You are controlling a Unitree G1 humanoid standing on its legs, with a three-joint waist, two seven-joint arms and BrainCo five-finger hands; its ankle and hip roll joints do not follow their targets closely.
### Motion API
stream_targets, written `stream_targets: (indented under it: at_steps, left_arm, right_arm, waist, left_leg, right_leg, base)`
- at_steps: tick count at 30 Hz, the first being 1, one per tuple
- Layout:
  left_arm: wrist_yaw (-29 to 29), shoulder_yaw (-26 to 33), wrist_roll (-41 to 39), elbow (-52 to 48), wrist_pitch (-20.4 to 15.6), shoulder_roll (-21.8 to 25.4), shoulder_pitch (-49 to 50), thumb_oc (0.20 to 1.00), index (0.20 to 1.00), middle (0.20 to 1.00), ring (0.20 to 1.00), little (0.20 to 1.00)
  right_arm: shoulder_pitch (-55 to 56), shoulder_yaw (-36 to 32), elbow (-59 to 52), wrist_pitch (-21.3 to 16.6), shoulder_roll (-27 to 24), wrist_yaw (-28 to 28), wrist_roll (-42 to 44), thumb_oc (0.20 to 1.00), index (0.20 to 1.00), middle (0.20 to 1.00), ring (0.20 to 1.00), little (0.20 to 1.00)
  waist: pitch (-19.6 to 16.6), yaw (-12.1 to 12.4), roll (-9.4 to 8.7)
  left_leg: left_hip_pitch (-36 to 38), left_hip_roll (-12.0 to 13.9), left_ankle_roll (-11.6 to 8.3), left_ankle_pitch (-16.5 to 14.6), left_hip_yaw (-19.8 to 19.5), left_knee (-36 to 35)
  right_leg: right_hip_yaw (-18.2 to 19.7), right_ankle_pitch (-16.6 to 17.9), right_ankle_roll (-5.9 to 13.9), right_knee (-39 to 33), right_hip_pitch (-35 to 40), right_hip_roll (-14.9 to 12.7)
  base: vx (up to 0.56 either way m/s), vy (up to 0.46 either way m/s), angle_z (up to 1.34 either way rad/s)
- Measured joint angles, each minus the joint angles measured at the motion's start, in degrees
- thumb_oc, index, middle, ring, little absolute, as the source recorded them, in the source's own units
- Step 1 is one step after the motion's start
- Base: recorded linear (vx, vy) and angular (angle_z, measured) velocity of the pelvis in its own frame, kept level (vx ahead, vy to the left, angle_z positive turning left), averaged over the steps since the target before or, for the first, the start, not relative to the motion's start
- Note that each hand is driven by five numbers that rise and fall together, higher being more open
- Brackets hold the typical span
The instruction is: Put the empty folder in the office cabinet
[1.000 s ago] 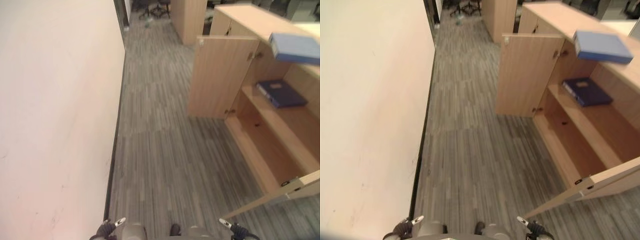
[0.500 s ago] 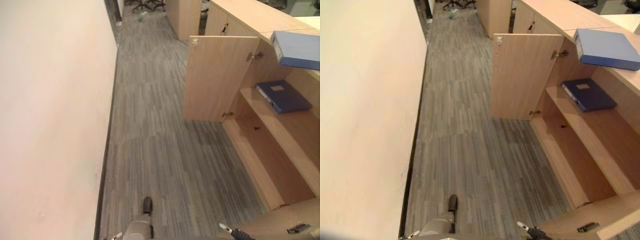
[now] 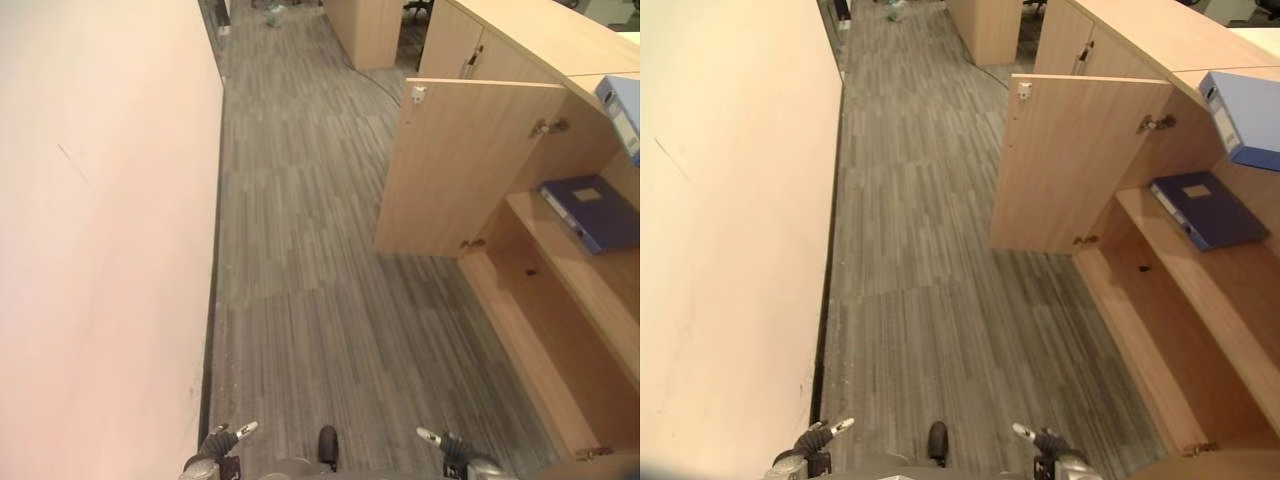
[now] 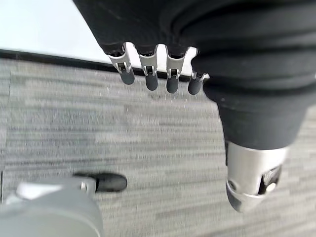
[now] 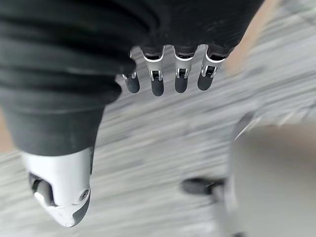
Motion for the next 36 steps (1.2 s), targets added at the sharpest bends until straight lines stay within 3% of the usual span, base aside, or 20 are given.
stream_targets:
  at_steps: [1, 4, 5, 6, 8, 9, 11, 12, 13, 14, 15, 16, 18, 26, 29, 30, 32, 34, 35, 36]
  left_arm:
    - [-0.1, -0.1, 0.2, -0.3, 0.1, -0.1, 1.3, 1.0, 1.0, 1.0, 1.0, 1.0]
    - [-0.1, -0.2, 1.1, -0.5, 0.2, 0.0, 3.1, 1.0, 1.0, 1.0, 1.0, 1.0]
    - [-0.1, -0.6, 1.4, -0.7, 0.4, -0.3, 2.5, 1.0, 1.0, 1.0, 1.0, 1.0]
    - [-0.8, 0.1, 1.6, 0.0, 0.5, -0.1, 2.4, 1.0, 1.0, 1.0, 1.0, 1.0]
    - [-1.1, 0.0, 2.1, -0.5, 0.4, -0.8, 2.9, 1.0, 1.0, 1.0, 1.0, 1.0]
    - [-1.4, 1.0, 2.5, 1.2, 0.5, -1.1, 2.3, 1.0, 1.0, 1.0, 1.0, 1.0]
    - [-1.5, 2.5, 3.3, 1.0, 0.5, -0.7, 3.5, 1.0, 1.0, 1.0, 1.0, 1.0]
    - [-1.5, 2.5, 3.5, 0.4, 0.4, -1.2, 4.7, 1.0, 1.0, 1.0, 1.0, 1.0]
    - [-1.6, 2.4, 3.8, 0.5, 0.5, -1.9, 5.1, 1.0, 1.0, 1.0, 1.0, 1.0]
    - [-1.7, 2.4, 3.9, 0.6, 0.6, -1.9, 5.8, 1.0, 1.0, 1.0, 1.0, 1.0]
    - [-1.8, 2.3, 3.9, 0.5, 0.7, -2.6, 5.9, 1.0, 1.0, 1.0, 1.0, 1.0]
    - [-1.8, 2.2, 3.9, 0.3, 0.6, -2.8, 5.8, 1.0, 1.0, 1.0, 1.0, 1.0]
    - [-1.8, 1.5, 4.0, 0.5, 0.6, -2.6, 4.0, 1.0, 1.0, 1.0, 1.0, 1.0]
    - [-1.7, -0.2, 4.4, 0.6, 0.8, -1.8, 1.1, 1.0, 1.0, 1.0, 1.0, 1.0]
    - [-1.6, 0.1, 4.3, 0.0, 0.9, -0.3, 0.3, 1.0, 1.0, 1.0, 1.0, 1.0]
    - [-1.5, 0.1, 4.2, 0.0, 0.9, 0.1, 0.3, 1.0, 1.0, 1.0, 1.0, 1.0]
    - [-1.1, 0.2, 3.9, -1.8, 0.7, 0.5, -0.1, 1.0, 1.0, 1.0, 1.0, 1.0]
    - [-1.0, 0.1, 3.1, -2.8, 0.4, 1.2, 0.3, 1.0, 1.0, 1.0, 1.0, 1.0]
    - [-1.0, 0.1, 2.8, -2.9, 0.4, 0.9, 0.6, 1.0, 1.0, 1.0, 1.0, 1.0]
    - [-1.0, 0.1, 1.8, -3.0, 0.4, 0.8, 1.3, 1.0, 1.0, 1.0, 1.0, 1.0]
  right_arm:
    - [-0.6, 0.0, 0.0, -0.2, -0.1, 0.0, 0.0, 1.0, 1.0, 1.0, 1.0, 1.0]
    - [-1.3, 0.9, -0.2, -0.7, -0.5, 0.1, 0.0, 1.0, 1.0, 1.0, 1.0, 1.0]
    - [-2.3, 0.9, -1.9, -0.5, -0.9, 0.1, 0.1, 1.0, 1.0, 1.0, 1.0, 1.0]
    - [-0.6, 1.0, -1.9, -0.2, -0.7, 0.0, 0.1, 1.0, 1.0, 1.0, 1.0, 1.0]
    - [0.5, 1.1, -2.8, -0.2, -1.2, 0.0, 0.1, 1.0, 1.0, 1.0, 1.0, 1.0]
    - [0.5, 1.0, -2.9, -0.3, -1.0, 0.0, 0.1, 1.0, 1.0, 1.0, 1.0, 1.0]
    - [1.9, 1.0, -2.9, 0.1, -0.8, 0.0, 0.1, 1.0, 1.0, 1.0, 1.0, 1.0]
    - [1.8, 1.5, -2.8, 0.1, -1.1, 0.0, 0.0, 1.0, 1.0, 1.0, 1.0, 1.0]
    - [1.8, 1.6, -2.1, 0.1, -1.9, 0.0, -0.2, 1.0, 1.0, 1.0, 1.0, 1.0]
    - [1.6, 1.7, -1.9, 0.1, -2.3, 0.1, -1.1, 1.0, 1.0, 1.0, 1.0, 1.0]
    - [0.7, 1.7, -2.0, 0.0, -3.2, 0.0, -1.8, 1.0, 1.0, 1.0, 1.0, 1.0]
    - [0.2, 1.7, -2.0, 0.0, -3.7, 0.1, -2.0, 1.0, 1.0, 1.0, 1.0, 1.0]
    - [-0.2, 1.6, -2.0, -0.3, -4.3, 0.1, -2.3, 1.0, 1.0, 1.0, 1.0, 1.0]
    - [3.3, 1.1, -0.6, 0.1, -5.3, 0.0, -3.3, 1.0, 1.0, 1.0, 1.0, 1.0]
    - [6.5, 0.8, 1.3, 0.5, -4.1, 0.0, -3.3, 1.0, 1.0, 1.0, 1.0, 1.0]
    - [6.9, 0.5, 2.1, 0.6, -4.0, -0.1, -3.3, 1.0, 1.0, 1.0, 1.0, 1.0]
    - [6.9, -1.0, 3.4, 0.7, -4.0, -0.3, -3.2, 1.0, 1.0, 1.0, 1.0, 1.0]
    - [6.2, -1.1, 4.1, 0.8, -3.7, -0.8, -2.6, 1.0, 1.0, 1.0, 1.0, 1.0]
    - [5.0, -1.1, 4.7, 0.6, -3.7, -1.2, -2.0, 1.0, 1.0, 1.0, 1.0, 1.0]
    - [4.9, -0.9, 5.1, 0.6, -3.7, -1.2, -1.7, 1.0, 1.0, 1.0, 1.0, 1.0]
  waist:
    - [0.2, 0.1, 0.48]
    - [-0.7, -0.1, 2.0]
    - [1.4, -1.6, 3.57]
    - [3.0, -3.4, 1.61]
    - [3.4, -3.4, -0.16]
    - [4.7, -4.4, -1.15]
    - [5.0, -5.2, -1.49]
    - [4.2, -5.1, -0.29]
    - [2.9, -5.0, 1.13]
    - [2.2, -4.1, 1.8]
    - [2.0, -3.7, 2.43]
    - [1.9, -3.4, 2.66]
    - [1.9, -3.6, 2.9]
    - [1.1, -5.5, -0.34]
    - [0.4, -5.3, -3.68]
    - [1.0, -5.4, -3.59]
    - [1.8, -4.7, -4.69]
    - [2.2, -3.7, -5.34]
    - [4.0, -4.0, -4.16]
    - [4.3, -3.9, -3.54]
  left_leg:
    - [2.2, 0.0, -0.23, -0.5, 0.3, -0.9]
    - [2.3, 0.5, -0.77, -2.5, -0.9, 1.1]
    - [2.3, 2.2, -0.55, -2.1, -2.3, 1.3]
    - [3.7, 2.7, -2.42, -2.3, -3.2, 0.8]
    - [5.8, 2.5, -2.31, -4.1, -3.4, 1.1]
    - [6.2, 2.5, -3.01, -6.1, -3.6, 2.2]
    - [10.1, 2.6, -3.74, -7.9, -5.0, 0.6]
    - [11.8, 3.8, -3.19, -8.7, -5.3, -0.5]
    - [12.8, 5.4, -5.21, -9.9, -6.4, -0.5]
    - [14.3, 6.3, -7.79, -10.4, -5.9, 0.2]
    - [14.2, 7.5, -10.09, -10.9, -4.5, 2.4]
    - [13.7, 8.1, -10.44, -10.9, -3.4, 3.0]
    - [11.0, 10.7, -12.67, -10.4, -4.0, 6.1]
    - [10.7, 13.0, -15.29, -11.1, -4.4, 10.5]
    - [3.6, 12.6, -18.3, -11.7, -3.5, 27.1]
    - [-0.6, 12.8, -19.69, -10.6, -3.4, 35.7]
    - [-7.8, 13.3, -19.12, -8.3, -3.4, 48.3]
    - [-10.9, 12.8, -15.94, -10.4, -1.1, 38.1]
    - [-10.9, 13.0, -17.26, -2.9, -4.9, 10.9]
    - [-11.5, 13.1, -17.83, 0.3, -7.0, 5.8]
  right_leg:
    - [-3.5, 2.3, -0.46, 6.1, -1.6, -2.7]
    - [-4.0, -2.6, -1.44, 2.9, -5.1, -1.4]
    - [-3.6, -3.3, -1.79, -10.7, -8.2, 3.4]
    - [-3.4, 0.5, -1.49, -23.0, -11.6, 6.3]
    - [-3.7, 6.6, -2.29, -25.9, -16.5, 7.3]
    - [-3.0, 10.8, 1.44, -40.6, -16.3, 9.7]
    - [-3.7, 12.1, 0.26, -39.1, -16.3, 9.3]
    - [-4.1, 12.2, -0.79, -33.2, -15.9, 9.1]
    - [-4.9, 12.0, -1.05, -29.0, -13.8, 9.3]
    - [-7.0, 15.4, -4.04, -31.0, -10.9, 9.8]
    - [-8.0, 14.9, -9.8, -32.9, -7.6, 11.2]
    - [-8.3, 14.3, -10.48, -33.2, -6.5, 11.6]
    - [-10.3, 11.4, -10.03, -32.8, -4.8, 13.0]
    - [-10.8, 4.6, -9.86, -27.5, -4.0, 14.7]
    - [-9.2, 3.9, -10.08, -29.9, -1.7, 14.7]
    - [-9.2, 3.9, -11.17, -31.6, -0.3, 15.3]
    - [-8.7, 4.4, -13.09, -33.6, 1.3, 16.1]
    - [-6.2, 4.7, -12.63, -35.0, 1.5, 15.9]
    - [-5.3, 5.6, -11.45, -38.0, 4.0, 17.1]
    - [-4.0, 5.8, -11.47, -39.0, 5.6, 18.0]
  base:
    - [0.04, 0.066, -0.15]
    - [0.12, 0.021, 0.07]
    - [0.15, -0.05, 0.55]
    - [0.23, -0.098, 0.39]
    - [0.27, -0.115, 0.1]
    - [0.21, -0.097, 0.17]
    - [0.33, -0.126, 0.34]
    - [0.31, -0.099, 0.37]
    - [0.22, -0.087, 0.19]
    - [0.27, -0.145, 0.32]
    - [0.34, -0.225, 0.2]
    - [0.34, -0.239, 0.28]
    - [0.17, -0.133, 0.27]
    - [0.19, -0.195, 0.16]
    - [0.06, -0.171, 0.12]
    - [0.07, -0.126, 0.03]
    - [0.11, -0.03, -0.12]
    - [0.12, 0.064, -0.55]
    - [0.26, 0.211, -0.78]
    - [0.33, 0.288, -1.71]
